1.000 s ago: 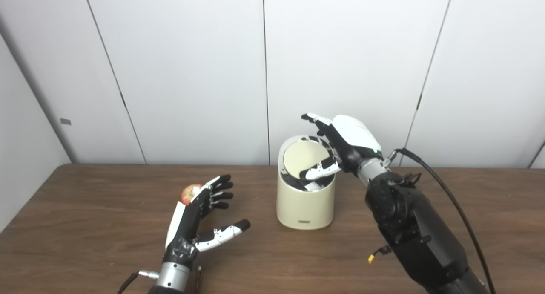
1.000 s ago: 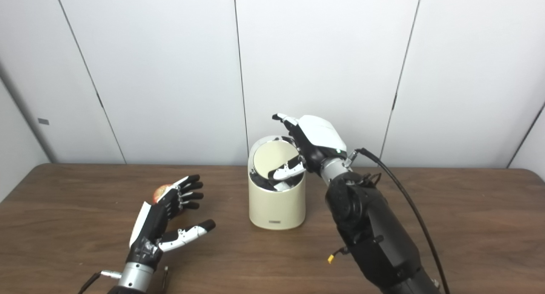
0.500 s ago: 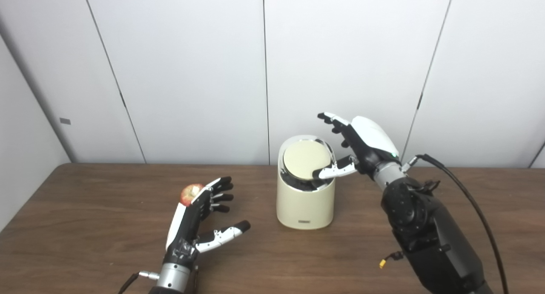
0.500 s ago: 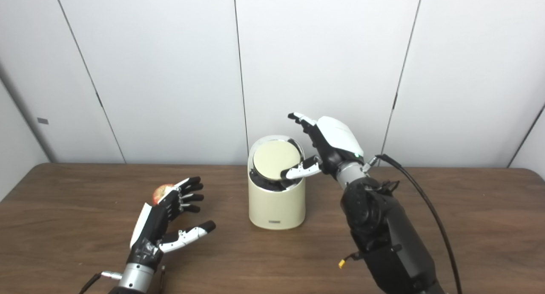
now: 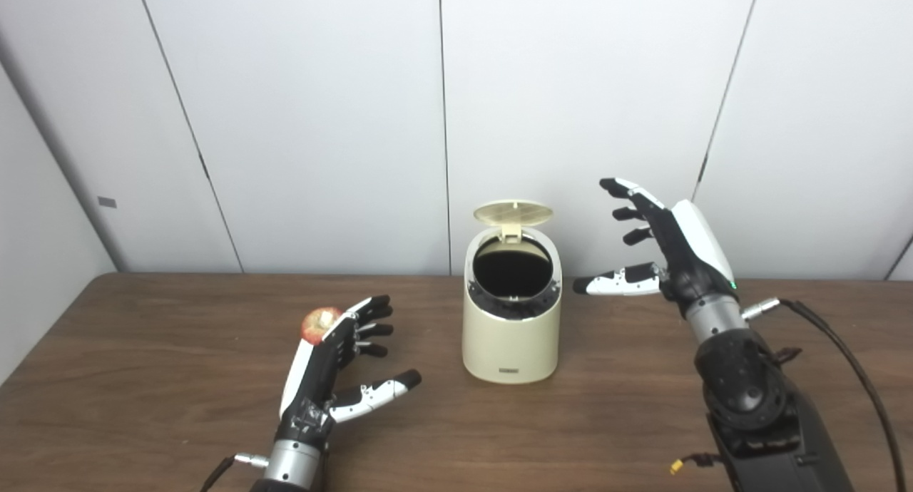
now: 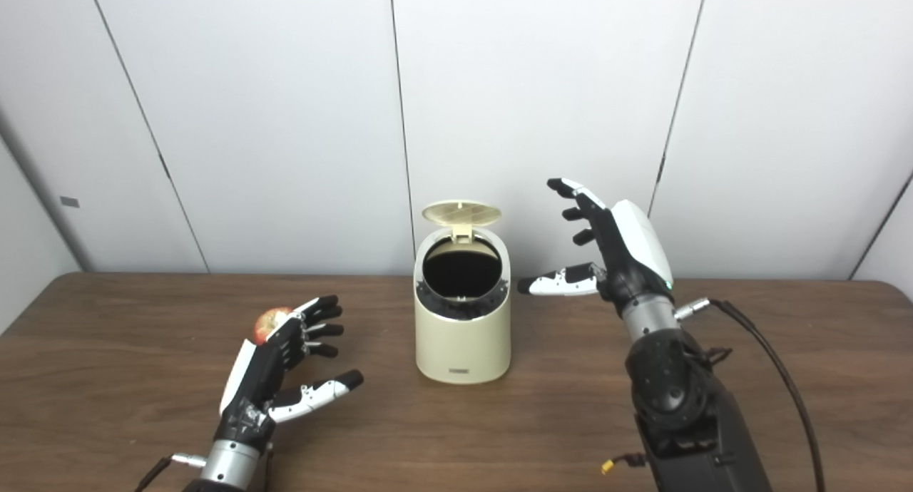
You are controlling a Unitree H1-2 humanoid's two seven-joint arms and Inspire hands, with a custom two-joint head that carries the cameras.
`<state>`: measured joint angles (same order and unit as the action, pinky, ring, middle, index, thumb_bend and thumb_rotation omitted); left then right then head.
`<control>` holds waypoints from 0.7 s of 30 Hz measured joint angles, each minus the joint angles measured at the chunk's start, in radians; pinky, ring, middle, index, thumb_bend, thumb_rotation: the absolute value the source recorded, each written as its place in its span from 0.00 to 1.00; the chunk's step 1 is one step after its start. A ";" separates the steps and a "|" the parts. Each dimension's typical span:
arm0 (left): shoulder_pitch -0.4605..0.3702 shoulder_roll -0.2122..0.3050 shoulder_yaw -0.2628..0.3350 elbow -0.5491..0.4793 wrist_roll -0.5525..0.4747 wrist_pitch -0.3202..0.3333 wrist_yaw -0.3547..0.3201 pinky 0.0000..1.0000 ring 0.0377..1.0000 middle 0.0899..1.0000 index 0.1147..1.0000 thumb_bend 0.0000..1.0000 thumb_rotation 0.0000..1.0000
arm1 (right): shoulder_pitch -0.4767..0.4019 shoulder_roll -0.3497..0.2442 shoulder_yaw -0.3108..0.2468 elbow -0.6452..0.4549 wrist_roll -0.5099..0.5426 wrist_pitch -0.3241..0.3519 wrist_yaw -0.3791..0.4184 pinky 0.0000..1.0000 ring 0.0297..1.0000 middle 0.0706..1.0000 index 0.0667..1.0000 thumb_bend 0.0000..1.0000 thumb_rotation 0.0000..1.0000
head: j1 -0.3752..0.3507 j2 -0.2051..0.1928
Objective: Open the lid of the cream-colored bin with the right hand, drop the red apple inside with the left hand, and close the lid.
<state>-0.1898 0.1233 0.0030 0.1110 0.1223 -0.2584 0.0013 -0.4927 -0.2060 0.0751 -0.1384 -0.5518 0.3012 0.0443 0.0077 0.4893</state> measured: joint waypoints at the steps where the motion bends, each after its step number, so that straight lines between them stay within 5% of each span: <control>1: 0.000 0.001 0.000 0.000 0.000 0.000 0.000 0.65 0.75 0.80 0.83 0.80 0.22 | 0.022 -0.001 -0.008 -0.014 0.003 -0.003 -0.006 0.63 0.77 0.85 0.85 0.71 0.07 | -0.002 0.002; 7: 0.000 0.002 0.001 0.000 0.007 0.000 0.003 0.66 0.75 0.80 0.84 0.80 0.22 | 0.129 0.004 -0.059 -0.019 0.064 -0.048 -0.066 0.65 0.78 0.86 0.86 0.76 0.11 | -0.002 -0.002; 17: 0.000 0.004 0.000 0.000 0.004 0.001 -0.001 0.66 0.74 0.80 0.83 0.80 0.23 | 0.259 0.048 -0.067 0.117 0.182 -0.317 -0.158 0.68 0.79 0.84 0.86 0.78 0.24 | 0.000 -0.002; 21: 0.000 0.007 0.000 0.000 0.004 0.001 -0.001 0.65 0.75 0.80 0.83 0.79 0.21 | 0.300 0.055 -0.060 0.175 0.188 -0.376 -0.167 0.67 0.78 0.85 0.88 0.78 0.25 | 0.006 -0.008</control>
<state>-0.1898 0.1299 0.0032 0.1108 0.1264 -0.2576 0.0006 -0.1926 -0.1513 0.0155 0.0362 -0.3638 -0.0751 -0.1226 0.0138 0.4817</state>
